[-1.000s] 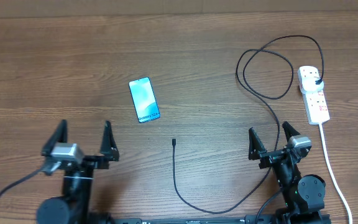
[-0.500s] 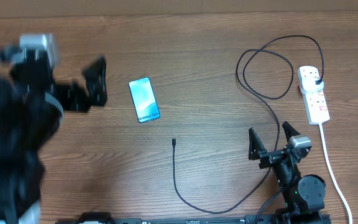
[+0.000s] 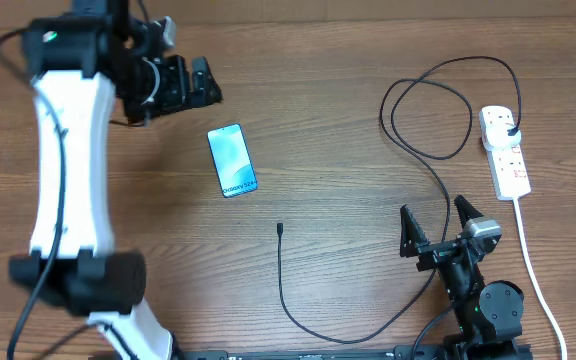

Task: Plug charger to phone and switch on socket
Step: 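Raise the left arm and move the left gripper over the phone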

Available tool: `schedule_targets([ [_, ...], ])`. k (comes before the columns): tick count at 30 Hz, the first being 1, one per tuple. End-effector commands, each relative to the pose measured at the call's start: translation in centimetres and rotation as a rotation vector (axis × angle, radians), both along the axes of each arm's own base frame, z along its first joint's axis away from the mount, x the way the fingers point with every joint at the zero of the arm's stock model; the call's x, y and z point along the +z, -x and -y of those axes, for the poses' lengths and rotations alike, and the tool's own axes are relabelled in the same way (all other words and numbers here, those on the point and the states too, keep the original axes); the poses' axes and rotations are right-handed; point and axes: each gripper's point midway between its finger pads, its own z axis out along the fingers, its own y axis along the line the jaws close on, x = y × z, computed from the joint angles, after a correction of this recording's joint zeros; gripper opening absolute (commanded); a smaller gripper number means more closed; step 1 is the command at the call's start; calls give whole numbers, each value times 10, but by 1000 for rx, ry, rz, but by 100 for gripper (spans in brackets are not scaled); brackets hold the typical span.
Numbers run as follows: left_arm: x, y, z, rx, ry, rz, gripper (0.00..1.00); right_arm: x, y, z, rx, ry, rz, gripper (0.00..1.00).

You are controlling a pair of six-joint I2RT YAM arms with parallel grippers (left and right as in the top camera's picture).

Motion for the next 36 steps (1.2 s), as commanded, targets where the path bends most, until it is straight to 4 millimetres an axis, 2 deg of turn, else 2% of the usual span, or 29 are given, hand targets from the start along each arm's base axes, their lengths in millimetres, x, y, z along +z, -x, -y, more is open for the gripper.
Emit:
schedule_targets([
  [1, -24, -6, 16, 15, 116, -130, 100, -2, 0, -1, 1, -3, 1, 100],
  [3, -51, -6, 16, 20, 110, -227, 100, -2, 0, -1, 1, -3, 1, 100],
  [4, -64, -5, 16, 22, 108, -277, 96, -2, 0, -1, 1, -3, 1, 100],
  [7, -96, -1, 22, 14, 101, -398, 70, -2, 0, -1, 1, -3, 1, 100],
  [8, -106, 0, 25, 3, 96, -430, 59, -2, 0, -1, 1, -3, 1, 100],
  [9, -115, 1, 30, -14, 91, -453, 42, -2, 0, -1, 1, -3, 1, 100],
  [10, -123, 2, 34, -31, 86, -469, 14, -2, 0, -1, 1, -3, 1, 100],
  [11, -133, 4, 39, -46, 62, -493, 4, -2, 0, -1, 1, -3, 1, 100],
  [15, -159, 10, 46, -52, -57, -550, 4, -2, 0, -1, 1, -3, 1, 100],
  [19, -177, 12, 38, -17, -253, -558, 4, -2, 0, -1, 1, -3, 1, 100],
  [20, -178, 11, 35, -7, -291, -552, 6, -2, 0, -1, 1, -3, 1, 100],
  [24, -181, 9, 27, 43, -387, -537, 63, -2, 0, -1, 1, -3, 1, 100],
  [25, -182, 9, 27, 44, -388, -534, 75, -2, 0, -1, 1, -3, 1, 100],
  [26, -182, 8, 28, 43, -389, -531, 84, -2, 0, -1, 1, -3, 1, 100],
  [28, -182, 7, 29, 41, -389, -526, 92, -2, 0, -1, 1, -3, 1, 100],
  [29, -183, 7, 30, 39, -389, -523, 100, -2, 0, -1, 1, -3, 1, 100],
  [36, -194, 4, 45, 31, -424, -503, 100, -2, 0, -1, 1, -3, 1, 100],
])
